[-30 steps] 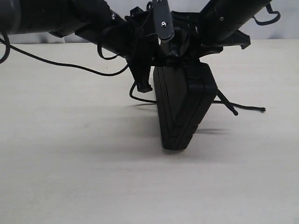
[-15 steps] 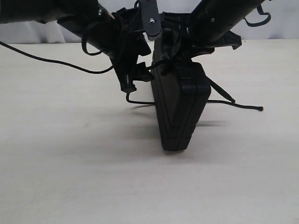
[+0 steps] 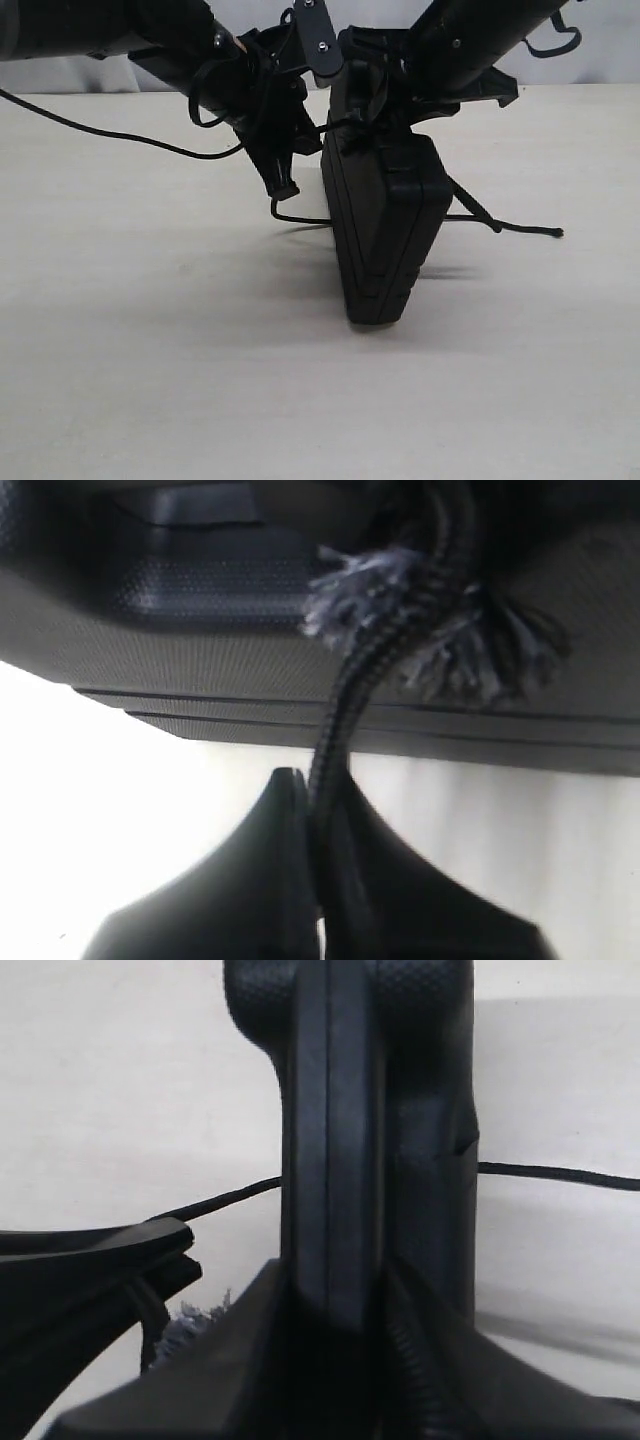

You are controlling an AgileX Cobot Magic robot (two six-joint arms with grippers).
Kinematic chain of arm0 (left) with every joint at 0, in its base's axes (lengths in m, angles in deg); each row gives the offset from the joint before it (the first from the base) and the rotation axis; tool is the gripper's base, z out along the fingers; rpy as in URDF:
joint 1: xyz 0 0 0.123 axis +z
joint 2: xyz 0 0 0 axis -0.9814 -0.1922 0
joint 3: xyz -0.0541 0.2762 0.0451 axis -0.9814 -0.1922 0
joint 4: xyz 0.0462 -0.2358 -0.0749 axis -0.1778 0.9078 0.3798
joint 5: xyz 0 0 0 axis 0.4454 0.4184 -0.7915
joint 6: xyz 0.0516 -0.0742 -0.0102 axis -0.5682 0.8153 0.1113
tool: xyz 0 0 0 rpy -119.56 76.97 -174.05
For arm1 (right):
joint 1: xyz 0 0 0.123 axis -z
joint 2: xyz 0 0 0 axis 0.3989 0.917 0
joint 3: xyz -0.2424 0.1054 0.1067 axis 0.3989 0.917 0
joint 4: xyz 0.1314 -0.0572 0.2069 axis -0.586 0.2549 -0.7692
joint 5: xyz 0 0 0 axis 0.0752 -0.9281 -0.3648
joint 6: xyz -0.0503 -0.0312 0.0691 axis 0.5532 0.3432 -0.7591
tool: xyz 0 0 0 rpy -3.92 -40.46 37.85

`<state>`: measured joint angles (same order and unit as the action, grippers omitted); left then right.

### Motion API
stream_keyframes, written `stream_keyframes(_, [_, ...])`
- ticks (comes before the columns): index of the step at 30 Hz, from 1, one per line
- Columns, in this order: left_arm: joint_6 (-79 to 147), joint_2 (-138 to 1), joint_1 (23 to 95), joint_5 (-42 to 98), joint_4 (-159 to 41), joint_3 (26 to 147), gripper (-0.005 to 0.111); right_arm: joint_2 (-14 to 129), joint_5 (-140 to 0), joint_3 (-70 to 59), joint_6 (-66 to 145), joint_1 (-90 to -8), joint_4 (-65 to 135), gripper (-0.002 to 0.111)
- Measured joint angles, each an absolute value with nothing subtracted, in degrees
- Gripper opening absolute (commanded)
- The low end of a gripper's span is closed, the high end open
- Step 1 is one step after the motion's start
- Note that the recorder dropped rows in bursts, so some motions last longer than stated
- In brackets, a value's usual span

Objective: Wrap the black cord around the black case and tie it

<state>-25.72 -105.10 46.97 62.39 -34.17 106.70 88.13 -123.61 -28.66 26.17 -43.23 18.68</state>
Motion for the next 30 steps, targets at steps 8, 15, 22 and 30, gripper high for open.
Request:
stream_keyframes(8, [-27.3,-105.7,46.7,63.2,-35.2,106.7,0.0,88.1,-123.8,-28.7,26.3,-43.1,18.7,0.004])
stream_keyframes(15, [-27.3,-106.2,46.4,64.4,-36.0,106.7,0.0,88.1,-123.8,-28.7,26.6,-43.1,18.7,0.004])
stream_keyframes(22, [-25.6,-106.2,46.6,65.8,-36.2,106.7,0.0,88.0,-122.2,-28.0,26.1,-44.2,19.4,0.004])
stream_keyframes(30, [-24.9,-106.3,46.3,65.8,-35.4,106.7,0.003,87.9,-122.0,-27.7,26.1,-44.2,19.4,0.004])
